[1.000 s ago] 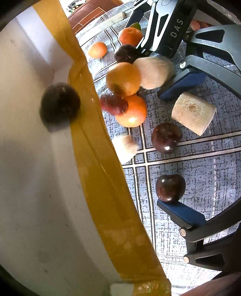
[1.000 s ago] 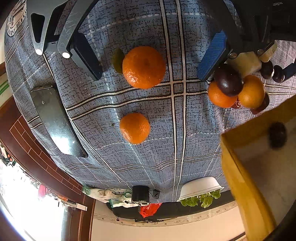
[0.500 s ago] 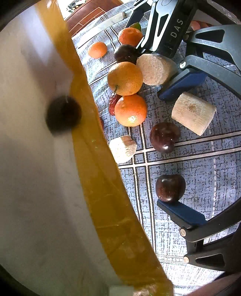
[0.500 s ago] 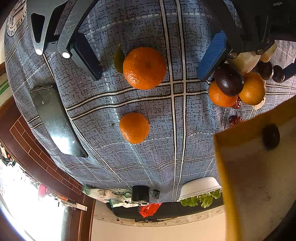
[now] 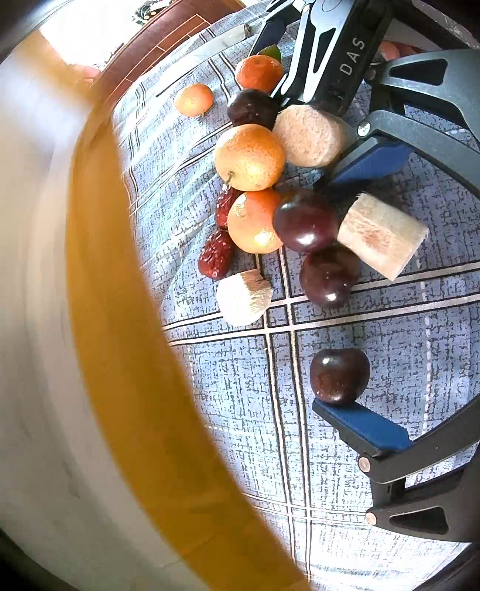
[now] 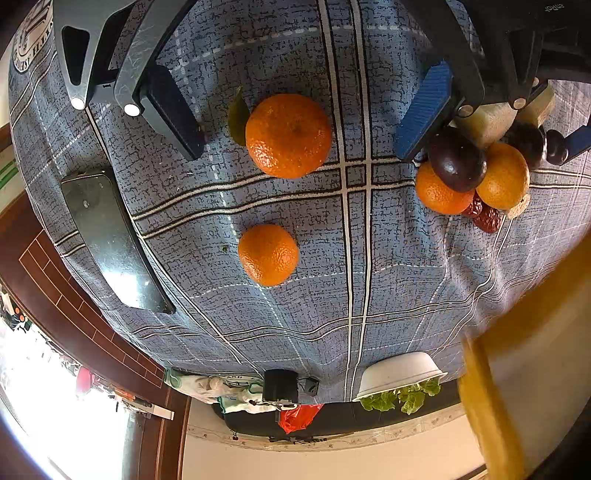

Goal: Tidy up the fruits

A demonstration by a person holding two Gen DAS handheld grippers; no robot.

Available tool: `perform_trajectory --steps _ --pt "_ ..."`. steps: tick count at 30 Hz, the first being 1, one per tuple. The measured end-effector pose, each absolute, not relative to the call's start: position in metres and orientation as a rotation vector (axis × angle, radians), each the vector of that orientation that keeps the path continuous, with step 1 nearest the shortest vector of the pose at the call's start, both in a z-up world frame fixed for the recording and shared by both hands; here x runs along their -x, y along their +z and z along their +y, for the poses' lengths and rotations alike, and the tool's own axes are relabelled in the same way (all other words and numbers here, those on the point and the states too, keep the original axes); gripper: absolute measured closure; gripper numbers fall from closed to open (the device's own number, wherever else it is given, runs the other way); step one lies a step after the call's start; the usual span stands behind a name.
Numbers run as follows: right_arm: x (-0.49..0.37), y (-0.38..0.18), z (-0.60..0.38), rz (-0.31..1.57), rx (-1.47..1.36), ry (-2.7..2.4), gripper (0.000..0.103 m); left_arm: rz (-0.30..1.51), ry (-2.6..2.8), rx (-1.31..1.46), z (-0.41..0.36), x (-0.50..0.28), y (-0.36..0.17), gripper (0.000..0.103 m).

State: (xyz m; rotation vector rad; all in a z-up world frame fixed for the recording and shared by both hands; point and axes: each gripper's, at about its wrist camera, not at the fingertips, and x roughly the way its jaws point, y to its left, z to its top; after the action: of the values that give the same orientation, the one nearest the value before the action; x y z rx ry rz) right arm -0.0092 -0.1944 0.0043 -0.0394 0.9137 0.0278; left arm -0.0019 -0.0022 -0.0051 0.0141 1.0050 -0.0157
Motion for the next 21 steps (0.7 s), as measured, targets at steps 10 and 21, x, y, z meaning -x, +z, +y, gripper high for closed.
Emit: perform_trajectory --steps 10,21 --pt "0.0089 0.0041 -0.194 0.914 0.039 0.028 0.0 1.005 -0.015 -0.013 -0.0022 0.0025 -0.0052 0.0" --pt "0.0074 0.0046 -0.1936 0.922 0.051 0.042 0.0 1.004 -0.014 -0.014 -0.0025 0.0027 -0.0052 0.0"
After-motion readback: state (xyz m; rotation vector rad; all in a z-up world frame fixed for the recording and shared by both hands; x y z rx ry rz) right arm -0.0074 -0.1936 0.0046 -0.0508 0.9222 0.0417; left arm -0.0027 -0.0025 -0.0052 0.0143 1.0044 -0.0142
